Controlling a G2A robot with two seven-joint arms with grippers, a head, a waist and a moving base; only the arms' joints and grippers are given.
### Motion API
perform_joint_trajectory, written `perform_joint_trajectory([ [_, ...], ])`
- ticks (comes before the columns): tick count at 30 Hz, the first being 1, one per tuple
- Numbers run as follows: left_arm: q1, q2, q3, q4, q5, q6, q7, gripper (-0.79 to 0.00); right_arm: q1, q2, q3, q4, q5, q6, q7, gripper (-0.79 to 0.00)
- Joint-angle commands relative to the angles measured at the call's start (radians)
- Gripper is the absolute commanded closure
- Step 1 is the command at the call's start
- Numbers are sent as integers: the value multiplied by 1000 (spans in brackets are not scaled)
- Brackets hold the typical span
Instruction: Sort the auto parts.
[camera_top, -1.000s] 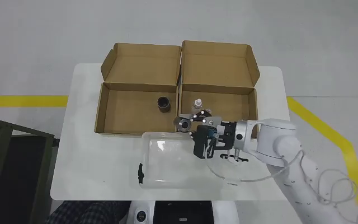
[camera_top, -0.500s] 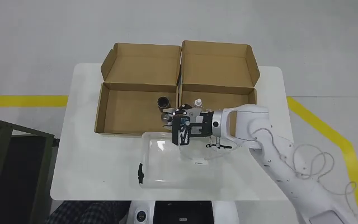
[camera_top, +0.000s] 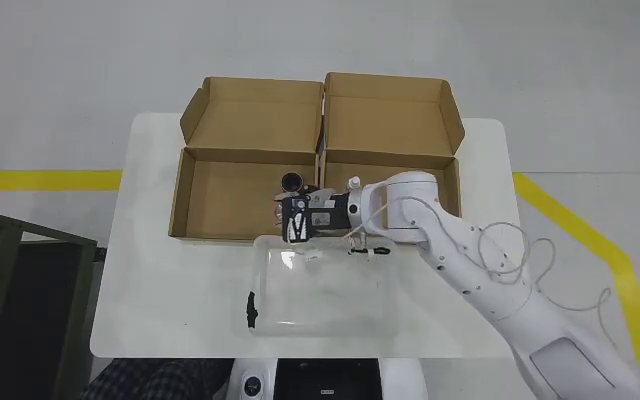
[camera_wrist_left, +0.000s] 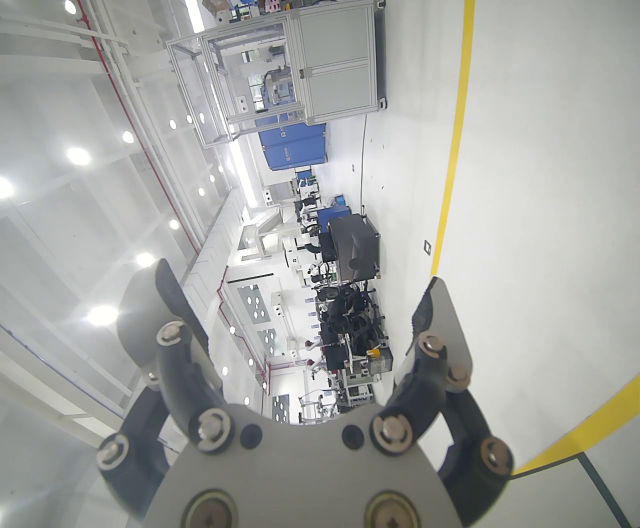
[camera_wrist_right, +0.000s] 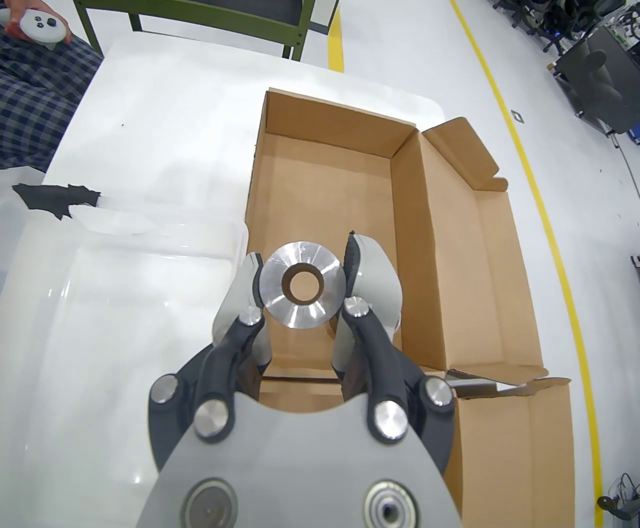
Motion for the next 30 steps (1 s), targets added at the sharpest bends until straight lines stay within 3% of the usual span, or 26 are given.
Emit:
perform_joint_trajectory([
  [1, 0, 0, 0, 0, 0, 0, 0, -785, 18, -9, -16, 29, 5, 4, 2, 0],
  [30, 0, 0, 0, 0, 0, 0, 0, -785, 151, -95, -129, 268, 44, -28, 95, 0],
])
